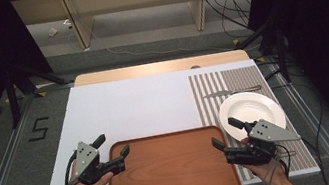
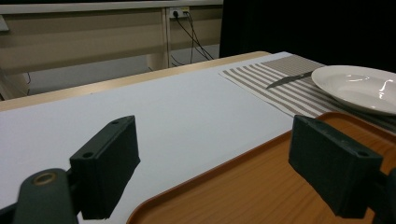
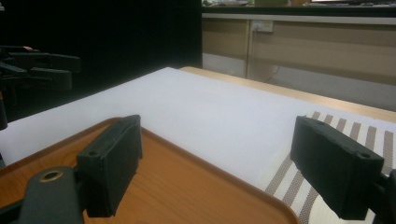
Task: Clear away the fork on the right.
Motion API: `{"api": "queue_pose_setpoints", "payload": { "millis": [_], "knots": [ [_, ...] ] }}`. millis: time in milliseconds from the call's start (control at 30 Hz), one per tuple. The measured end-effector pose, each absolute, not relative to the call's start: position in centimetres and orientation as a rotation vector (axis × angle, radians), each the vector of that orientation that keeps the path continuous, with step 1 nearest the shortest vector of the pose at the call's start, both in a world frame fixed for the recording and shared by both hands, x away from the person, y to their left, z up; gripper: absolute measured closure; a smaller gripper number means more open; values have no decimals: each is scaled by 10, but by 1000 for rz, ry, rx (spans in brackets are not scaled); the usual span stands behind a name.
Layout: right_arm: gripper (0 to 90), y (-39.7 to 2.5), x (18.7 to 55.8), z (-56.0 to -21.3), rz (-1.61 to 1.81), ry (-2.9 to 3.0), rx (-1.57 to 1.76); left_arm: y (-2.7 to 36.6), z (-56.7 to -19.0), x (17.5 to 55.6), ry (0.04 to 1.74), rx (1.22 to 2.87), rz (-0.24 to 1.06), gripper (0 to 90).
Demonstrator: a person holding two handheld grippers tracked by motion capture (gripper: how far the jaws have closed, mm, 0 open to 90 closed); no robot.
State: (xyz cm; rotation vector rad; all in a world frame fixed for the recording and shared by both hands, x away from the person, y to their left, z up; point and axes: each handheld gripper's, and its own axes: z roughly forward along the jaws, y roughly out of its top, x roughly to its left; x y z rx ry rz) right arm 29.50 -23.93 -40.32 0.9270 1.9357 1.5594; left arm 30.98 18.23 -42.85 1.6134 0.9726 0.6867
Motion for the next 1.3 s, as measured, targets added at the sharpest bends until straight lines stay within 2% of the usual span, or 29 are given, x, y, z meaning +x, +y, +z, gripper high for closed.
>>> {"api": "queue_pose_setpoints", "payload": {
  "millis": [367,800,1300],
  "knots": [
    [172,-239,296,-401,1552,1948,914,182,-429,310,972,1616,688,158],
    [189,-263,310,-386,1306,2239,836,183,-429,310,974,1615,690,158],
    [215,-283,319,-392,1026,2500,812,182,-429,310,974,1620,692,159]
  ]
}}
